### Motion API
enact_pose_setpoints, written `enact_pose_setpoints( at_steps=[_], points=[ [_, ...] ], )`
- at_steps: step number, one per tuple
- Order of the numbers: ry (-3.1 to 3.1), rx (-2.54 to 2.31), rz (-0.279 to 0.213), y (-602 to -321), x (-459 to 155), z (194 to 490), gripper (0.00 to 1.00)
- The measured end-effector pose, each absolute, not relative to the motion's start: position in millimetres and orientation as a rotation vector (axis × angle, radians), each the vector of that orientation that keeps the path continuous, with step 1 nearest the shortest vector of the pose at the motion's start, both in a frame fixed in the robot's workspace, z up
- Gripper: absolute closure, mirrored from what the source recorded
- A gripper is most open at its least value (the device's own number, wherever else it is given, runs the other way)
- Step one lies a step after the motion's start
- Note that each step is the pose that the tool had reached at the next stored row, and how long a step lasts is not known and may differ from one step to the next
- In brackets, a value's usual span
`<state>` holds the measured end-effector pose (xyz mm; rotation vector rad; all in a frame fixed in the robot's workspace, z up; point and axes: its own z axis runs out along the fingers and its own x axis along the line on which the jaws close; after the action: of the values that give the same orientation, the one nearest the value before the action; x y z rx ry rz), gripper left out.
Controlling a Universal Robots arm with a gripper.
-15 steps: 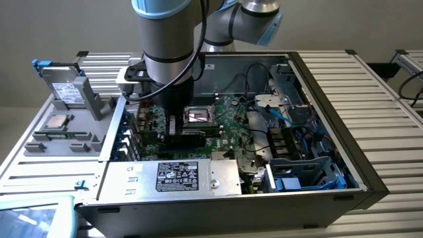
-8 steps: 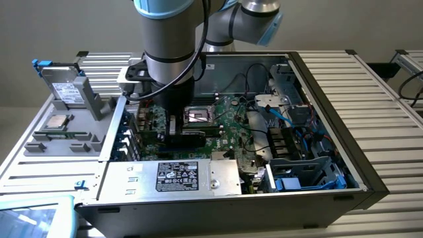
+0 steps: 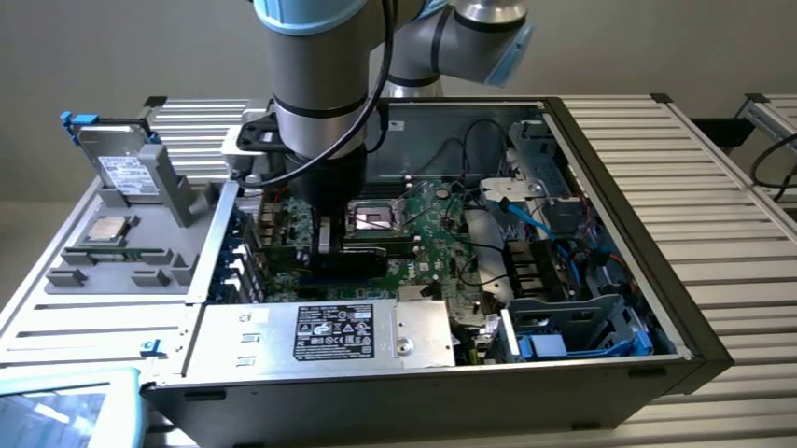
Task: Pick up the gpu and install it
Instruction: 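Insert the gpu into the slot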
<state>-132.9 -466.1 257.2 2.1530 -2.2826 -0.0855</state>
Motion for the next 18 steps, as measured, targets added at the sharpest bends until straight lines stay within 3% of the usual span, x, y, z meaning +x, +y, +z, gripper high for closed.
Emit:
enact_pose_setpoints(
  at_steps=[18],
  points=[
    [-2.292, 2.133, -0.105, -465.6, -131.3, 260.9, 0.73]
  ],
)
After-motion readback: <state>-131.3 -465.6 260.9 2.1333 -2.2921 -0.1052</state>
